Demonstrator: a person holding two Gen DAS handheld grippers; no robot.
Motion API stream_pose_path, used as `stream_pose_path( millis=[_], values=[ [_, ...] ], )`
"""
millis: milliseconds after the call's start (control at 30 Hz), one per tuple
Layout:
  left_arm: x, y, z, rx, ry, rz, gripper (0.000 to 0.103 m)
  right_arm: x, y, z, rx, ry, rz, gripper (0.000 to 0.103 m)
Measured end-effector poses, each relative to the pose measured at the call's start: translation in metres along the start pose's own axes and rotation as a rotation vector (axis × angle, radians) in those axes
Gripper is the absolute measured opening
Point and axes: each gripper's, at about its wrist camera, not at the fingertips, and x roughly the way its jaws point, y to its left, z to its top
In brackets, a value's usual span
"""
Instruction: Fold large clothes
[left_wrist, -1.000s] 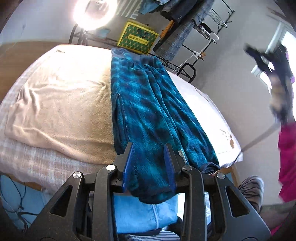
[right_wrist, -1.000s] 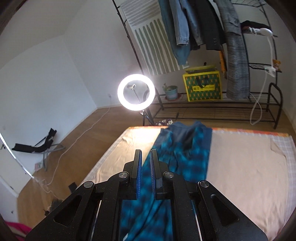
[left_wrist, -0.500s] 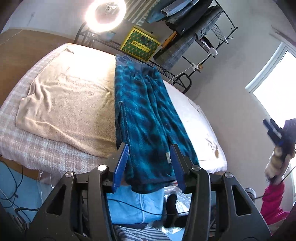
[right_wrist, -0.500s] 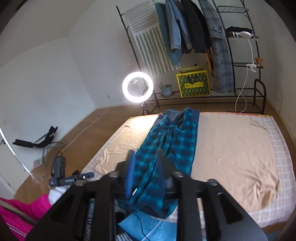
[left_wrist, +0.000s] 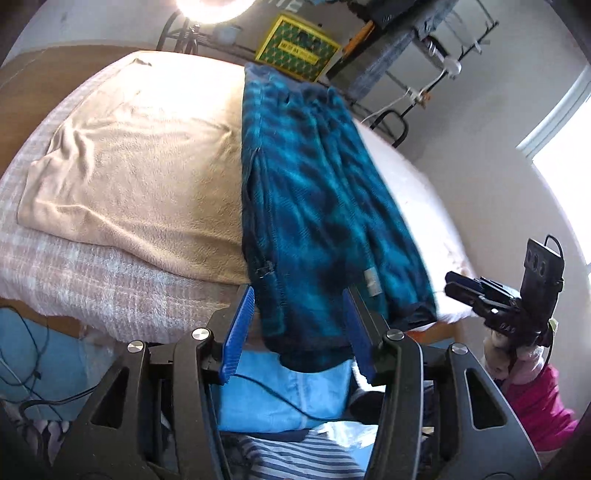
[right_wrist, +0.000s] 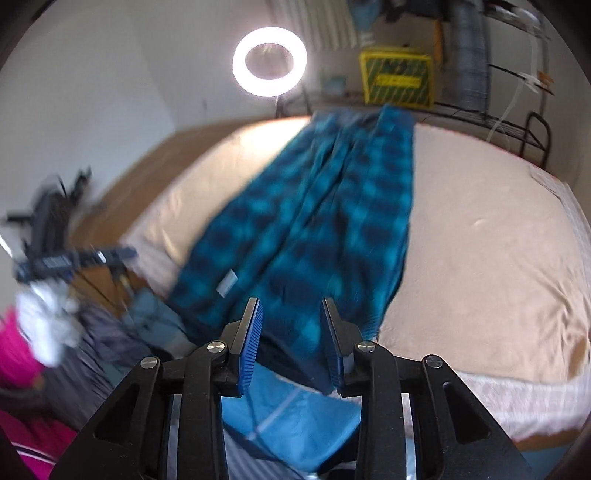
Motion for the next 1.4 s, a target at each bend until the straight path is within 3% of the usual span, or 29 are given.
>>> stream_pose_path(
  millis=[200,400,533,600,667,733,900,1033,1100,1167,1267,1400],
  values=[
    [0.026,-0.011,-0.009,0.089,0.011,0.091,0.05,0.05,0.0,-0.039,-0.085,0.175,0.024,0.031],
    [0.038,0.004,-0.008,-0.007,0.059,0.087,0.052,0.024,-0.001,-0.038,-0.093,0.151,0.062,0.031],
    [0.032,-0.01,-0.004,0.094,0.022,0.234,0.052,0.006,-0.02,-0.028,-0.005,0.094,0.043,0.038],
    [0.028,-0.017,-0.003,0.124,0.002,0.259,0.052,0.002,-0.029,-0.026,0.015,0.075,-0.025,0.053],
    [0.025,-0.024,-0.003,0.151,-0.014,0.269,0.057,0.002,-0.037,-0.025,0.042,0.073,-0.062,0.06],
    [0.023,-0.03,-0.005,0.182,-0.029,0.288,0.066,0.005,-0.048,-0.025,0.083,0.084,-0.055,0.061],
    [0.027,-0.039,-0.008,0.22,-0.009,0.296,0.072,0.015,-0.07,-0.031,0.202,0.116,0.007,0.061],
    [0.035,-0.035,-0.007,0.177,0.034,0.254,0.072,0.022,-0.073,-0.031,0.23,0.137,0.033,0.061],
    [0.039,-0.025,-0.005,0.095,0.075,0.159,0.072,0.025,-0.073,-0.03,0.237,0.139,0.058,0.061],
    [0.045,-0.002,-0.003,-0.067,0.137,0.023,0.072,0.028,-0.075,-0.031,0.265,0.144,0.103,0.061],
    [0.056,0.035,-0.006,-0.299,0.19,-0.114,0.072,0.037,-0.08,-0.036,0.329,0.176,0.204,0.061],
    [0.068,0.049,-0.014,-0.389,0.243,-0.187,0.072,0.044,-0.089,-0.042,0.387,0.189,0.275,0.062]
  ],
)
